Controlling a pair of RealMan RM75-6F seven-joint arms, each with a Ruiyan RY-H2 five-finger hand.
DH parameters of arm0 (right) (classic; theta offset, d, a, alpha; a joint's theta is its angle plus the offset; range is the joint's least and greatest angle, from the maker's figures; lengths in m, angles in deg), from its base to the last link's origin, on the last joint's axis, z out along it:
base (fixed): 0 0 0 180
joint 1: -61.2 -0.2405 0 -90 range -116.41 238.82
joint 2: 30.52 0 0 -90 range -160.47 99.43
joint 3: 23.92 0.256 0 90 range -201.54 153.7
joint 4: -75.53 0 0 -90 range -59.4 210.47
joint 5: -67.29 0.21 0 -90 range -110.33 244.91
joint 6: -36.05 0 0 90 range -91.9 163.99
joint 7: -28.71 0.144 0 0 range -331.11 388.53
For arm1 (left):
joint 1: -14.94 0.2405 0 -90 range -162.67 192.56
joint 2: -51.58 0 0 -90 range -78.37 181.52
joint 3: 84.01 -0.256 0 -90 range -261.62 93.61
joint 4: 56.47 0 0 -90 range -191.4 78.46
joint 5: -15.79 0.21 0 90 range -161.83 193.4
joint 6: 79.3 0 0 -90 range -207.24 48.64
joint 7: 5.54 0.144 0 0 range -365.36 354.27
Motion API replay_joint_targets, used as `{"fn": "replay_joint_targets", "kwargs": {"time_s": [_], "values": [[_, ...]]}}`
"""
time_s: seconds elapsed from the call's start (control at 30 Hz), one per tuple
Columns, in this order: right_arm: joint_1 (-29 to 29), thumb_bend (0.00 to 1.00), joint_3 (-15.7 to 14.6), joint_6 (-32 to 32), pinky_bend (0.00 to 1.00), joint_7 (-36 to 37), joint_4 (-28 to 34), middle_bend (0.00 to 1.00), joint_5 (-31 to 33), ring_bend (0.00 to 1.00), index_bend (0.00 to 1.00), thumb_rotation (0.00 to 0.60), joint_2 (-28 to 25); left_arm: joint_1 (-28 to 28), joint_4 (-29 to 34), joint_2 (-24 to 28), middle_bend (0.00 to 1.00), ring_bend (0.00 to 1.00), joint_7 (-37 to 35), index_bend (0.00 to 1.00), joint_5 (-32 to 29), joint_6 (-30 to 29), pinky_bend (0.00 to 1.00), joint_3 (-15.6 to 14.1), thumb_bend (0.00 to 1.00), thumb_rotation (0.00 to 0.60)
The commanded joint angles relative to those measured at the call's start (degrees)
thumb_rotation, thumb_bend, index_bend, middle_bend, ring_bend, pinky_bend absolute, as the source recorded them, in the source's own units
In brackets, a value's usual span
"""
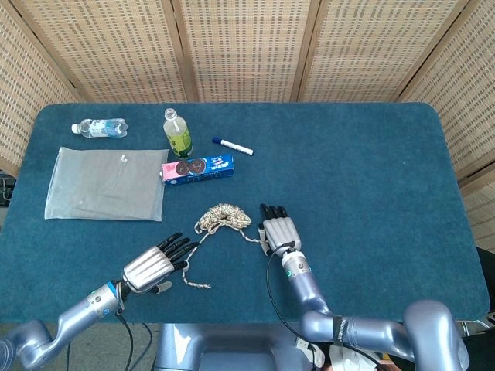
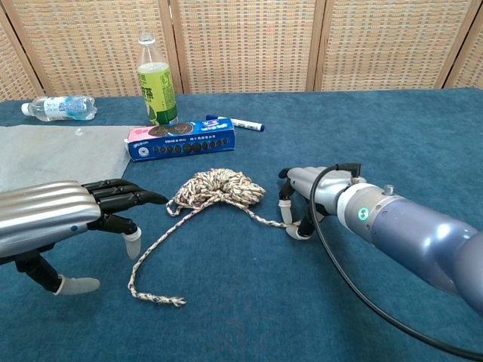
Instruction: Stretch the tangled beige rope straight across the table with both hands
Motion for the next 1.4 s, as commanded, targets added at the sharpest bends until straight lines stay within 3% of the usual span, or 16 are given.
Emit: {"fn": "replay_joint_targets", "kwargs": {"time_s": [0.03, 0.5, 1.4], "values": [[-0.13, 0.46, 0.14, -0.34, 0.00, 0.33, -0.46, 0.00, 0.20, 0.00, 0.66, 0.600, 0.39, -0.91, -1.20, -1.41, 0.00, 0.00, -0.91, 0.41, -0.76, 0.97, 0.00, -0.81, 0.31, 0.600], [-0.12, 0.46, -0.06, -0.56, 0.00, 0.77, -1.50, 0.00, 0.11, 0.00, 0.66, 0.600, 0.88, -3.06, -5.62, -6.42, 0.00, 0.00, -0.71, 0.45, -3.46, 3.02, 0.00, -1.76, 0.35, 0.600], [-0.33, 0.46, 0.10, -1.11, 0.00, 0.74, -1.78, 0.01, 0.83, 0.00, 0.66, 0.600, 1.32, -4.69, -6.52, -8.18, 0.00, 0.00, 0.99, 0.52, -5.58, 2.34, 0.00, -3.63, 0.41, 0.600]]}}
